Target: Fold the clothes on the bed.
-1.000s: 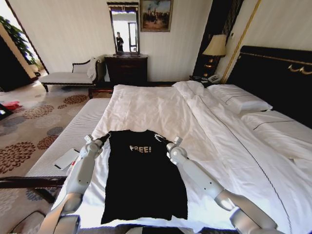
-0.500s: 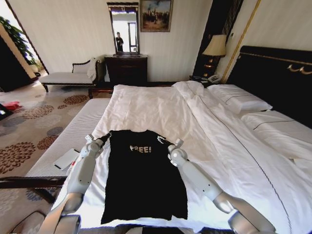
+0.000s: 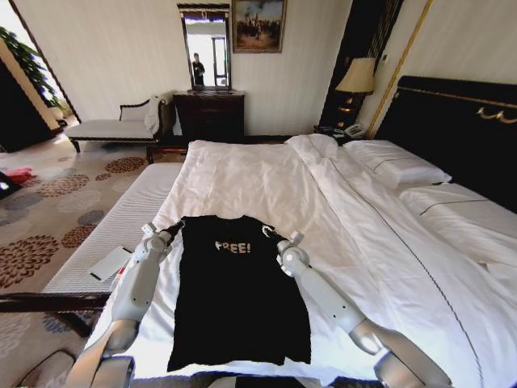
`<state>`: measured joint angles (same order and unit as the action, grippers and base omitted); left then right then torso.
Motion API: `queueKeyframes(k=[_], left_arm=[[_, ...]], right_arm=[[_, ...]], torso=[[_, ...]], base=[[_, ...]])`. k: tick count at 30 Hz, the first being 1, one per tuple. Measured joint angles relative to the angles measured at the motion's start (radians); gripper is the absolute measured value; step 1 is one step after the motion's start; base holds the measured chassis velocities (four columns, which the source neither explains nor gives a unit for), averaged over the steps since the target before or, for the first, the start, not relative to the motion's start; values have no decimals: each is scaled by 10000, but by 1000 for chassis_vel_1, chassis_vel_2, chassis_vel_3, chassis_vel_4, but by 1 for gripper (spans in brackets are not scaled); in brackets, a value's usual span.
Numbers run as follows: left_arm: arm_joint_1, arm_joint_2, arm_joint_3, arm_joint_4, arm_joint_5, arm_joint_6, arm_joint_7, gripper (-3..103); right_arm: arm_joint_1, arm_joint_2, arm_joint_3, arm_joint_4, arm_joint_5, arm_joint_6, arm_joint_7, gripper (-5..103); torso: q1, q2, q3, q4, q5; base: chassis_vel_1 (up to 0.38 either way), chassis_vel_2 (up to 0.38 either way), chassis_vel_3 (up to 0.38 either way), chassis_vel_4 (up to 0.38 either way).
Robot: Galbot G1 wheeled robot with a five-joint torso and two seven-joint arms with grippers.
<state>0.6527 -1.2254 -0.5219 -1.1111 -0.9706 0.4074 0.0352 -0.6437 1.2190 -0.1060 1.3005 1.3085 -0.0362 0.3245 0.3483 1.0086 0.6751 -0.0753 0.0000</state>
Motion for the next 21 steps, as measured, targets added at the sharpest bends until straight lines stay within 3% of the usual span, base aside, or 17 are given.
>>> queueKeyframes(k=[4,5,6,9,13,14,21], left_arm=[[16,0,-6,0,12,-8,1,1],[22,2,-12,0,13,-12,1,1],[22,2,-12,0,13,-12,1,1],[36,26,-28,-4,14,-29,5,1],[42,35,-35,-21,15,-33,6,1],[44,47,-37,-40,13,-36,7,1],[-13,107,-58,-79,-12,-130,16,1]], right_arm=[[13,12,5,-37,-29,12,-15,44],[21,12,5,-62,-50,17,-28,33],[21,12,5,-62,-50,17,-28,33],[136,30,0,-267,-221,95,-135,16],[245,21,-19,-395,-297,147,-232,10],[336,15,-34,-496,-345,206,-331,2],[627,48,-42,-817,-584,599,-734,1]], torso=[[0,0,0,1,0],[0,0,0,1,0],[0,0,0,1,0],[0,0,0,0,0],[0,0,0,0,0],[0,0,0,1,0],[0,0,0,1,-1]], base=[[0,0,0,0],[0,0,0,0],[0,0,0,0],[0,0,0,0],[0,0,0,0],[0,0,0,0],[0,0,0,0]])
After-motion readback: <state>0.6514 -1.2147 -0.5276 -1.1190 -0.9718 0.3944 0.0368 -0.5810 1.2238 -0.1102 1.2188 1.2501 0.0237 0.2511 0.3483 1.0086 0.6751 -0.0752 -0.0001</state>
